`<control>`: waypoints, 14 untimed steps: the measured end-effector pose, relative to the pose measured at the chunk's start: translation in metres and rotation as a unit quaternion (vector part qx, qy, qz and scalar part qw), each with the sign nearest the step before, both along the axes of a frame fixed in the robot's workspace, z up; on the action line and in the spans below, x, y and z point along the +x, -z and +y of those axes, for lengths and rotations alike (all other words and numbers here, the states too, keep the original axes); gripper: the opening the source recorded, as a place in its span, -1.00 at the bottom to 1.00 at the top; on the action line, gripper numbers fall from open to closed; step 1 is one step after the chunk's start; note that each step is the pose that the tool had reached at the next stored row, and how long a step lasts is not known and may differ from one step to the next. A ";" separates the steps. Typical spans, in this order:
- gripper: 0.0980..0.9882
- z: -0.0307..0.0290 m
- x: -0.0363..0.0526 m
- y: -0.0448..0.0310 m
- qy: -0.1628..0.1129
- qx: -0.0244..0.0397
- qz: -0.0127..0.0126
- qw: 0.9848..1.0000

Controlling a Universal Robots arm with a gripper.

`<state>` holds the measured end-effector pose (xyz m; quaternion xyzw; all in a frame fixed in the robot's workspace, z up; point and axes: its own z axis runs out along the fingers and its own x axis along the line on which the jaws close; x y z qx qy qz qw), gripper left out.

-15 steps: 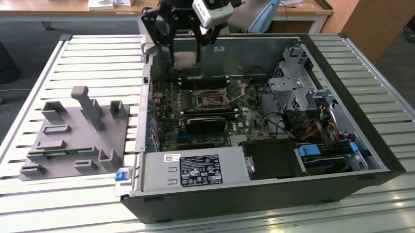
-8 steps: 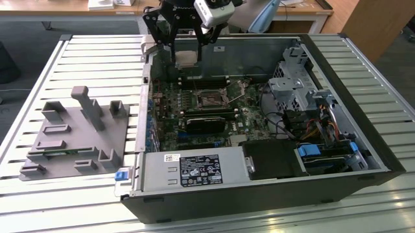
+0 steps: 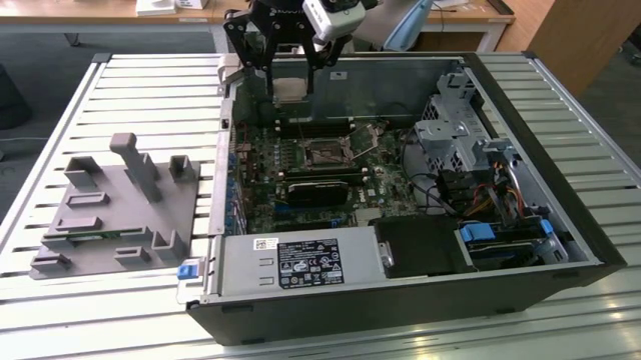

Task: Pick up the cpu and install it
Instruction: 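Pick up the cpu and move it towards the insertion slot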

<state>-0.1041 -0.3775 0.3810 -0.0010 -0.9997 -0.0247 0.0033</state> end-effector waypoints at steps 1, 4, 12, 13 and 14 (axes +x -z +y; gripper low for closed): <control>0.00 0.0001 0.0004 0.0000 0.000 0.000 0.000 1.000; 0.00 0.0004 0.0013 0.0000 0.000 0.000 0.000 1.000; 0.00 0.0008 0.0037 0.0000 0.000 0.000 0.000 1.000; 0.00 0.0008 0.0040 0.0000 0.000 0.000 0.000 1.000; 0.00 0.0008 0.0044 0.0000 0.000 0.000 0.000 1.000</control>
